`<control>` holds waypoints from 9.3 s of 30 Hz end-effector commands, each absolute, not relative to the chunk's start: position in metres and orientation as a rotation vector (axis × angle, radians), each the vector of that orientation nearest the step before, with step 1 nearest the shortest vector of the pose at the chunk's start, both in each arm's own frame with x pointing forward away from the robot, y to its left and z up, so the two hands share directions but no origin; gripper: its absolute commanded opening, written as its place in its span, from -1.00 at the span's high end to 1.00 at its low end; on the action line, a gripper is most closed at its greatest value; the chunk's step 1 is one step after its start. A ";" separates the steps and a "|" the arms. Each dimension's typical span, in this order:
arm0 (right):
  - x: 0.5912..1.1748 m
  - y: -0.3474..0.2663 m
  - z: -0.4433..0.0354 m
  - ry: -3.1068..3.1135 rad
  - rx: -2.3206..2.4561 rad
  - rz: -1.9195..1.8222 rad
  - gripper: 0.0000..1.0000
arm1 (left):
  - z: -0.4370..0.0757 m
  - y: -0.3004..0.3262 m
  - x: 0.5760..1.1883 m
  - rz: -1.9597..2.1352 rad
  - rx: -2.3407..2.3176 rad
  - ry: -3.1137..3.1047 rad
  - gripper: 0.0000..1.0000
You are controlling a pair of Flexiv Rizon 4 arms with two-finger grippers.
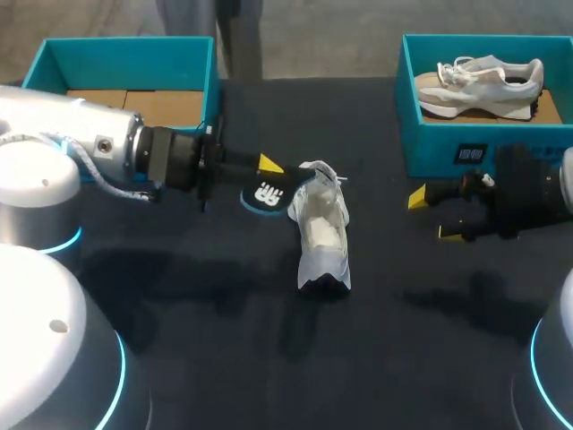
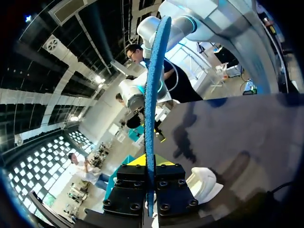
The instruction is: Take the shoe out of the shoebox, open the shoe tongue, remove and reinsert the insole, then place the shoe into the shoebox
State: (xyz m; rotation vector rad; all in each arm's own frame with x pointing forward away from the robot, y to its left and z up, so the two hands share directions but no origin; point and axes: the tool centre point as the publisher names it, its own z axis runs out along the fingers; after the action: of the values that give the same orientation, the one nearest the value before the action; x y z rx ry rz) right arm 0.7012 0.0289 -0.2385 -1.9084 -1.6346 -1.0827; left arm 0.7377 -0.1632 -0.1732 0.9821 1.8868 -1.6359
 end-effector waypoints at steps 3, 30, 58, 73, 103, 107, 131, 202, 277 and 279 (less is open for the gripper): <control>0.701 0.031 -0.239 -1.634 -1.913 -1.081 -1.00 | -0.166 -0.153 0.722 -1.651 0.995 1.915 1.00; 0.701 0.031 -0.239 -1.634 -1.913 -1.081 -1.00 | -0.166 -0.153 0.719 -1.651 0.978 1.905 1.00; 0.701 0.031 -0.239 -1.634 -1.913 -1.081 -1.00 | -0.202 -0.137 0.715 -1.787 0.917 1.904 1.00; 0.701 0.031 -0.239 -1.634 -1.913 -1.081 -1.00 | -0.247 -0.162 0.725 -1.830 0.971 1.865 1.00; 0.701 0.031 -0.239 -1.634 -1.913 -1.081 -1.00 | -0.260 -0.169 0.731 -1.851 0.961 1.890 1.00; 0.701 0.031 -0.239 -1.634 -1.913 -1.081 -1.00 | -0.266 -0.171 0.731 -1.854 0.957 1.903 1.00; 0.701 0.031 -0.239 -1.634 -1.913 -1.081 -1.00 | -0.277 -0.178 0.734 -1.849 0.953 1.934 1.00; 0.701 0.115 -0.286 -1.939 -1.933 -1.057 -1.00 | -0.275 -0.163 0.742 -1.867 0.938 1.848 1.00; 0.683 0.061 -0.265 -1.959 -1.910 -1.043 -1.00 | -0.265 -0.170 0.729 -1.896 0.920 1.837 1.00; 0.683 0.061 -0.265 -1.959 -1.910 -1.043 -1.00 | -0.266 -0.171 0.729 -1.901 0.915 1.835 1.00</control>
State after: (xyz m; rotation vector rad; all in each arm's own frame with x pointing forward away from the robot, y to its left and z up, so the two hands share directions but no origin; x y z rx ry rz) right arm 0.6855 0.0618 -0.2663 -1.9082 -1.9591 -1.0420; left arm 0.7301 -0.1687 -0.2644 0.9218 1.8376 -1.9011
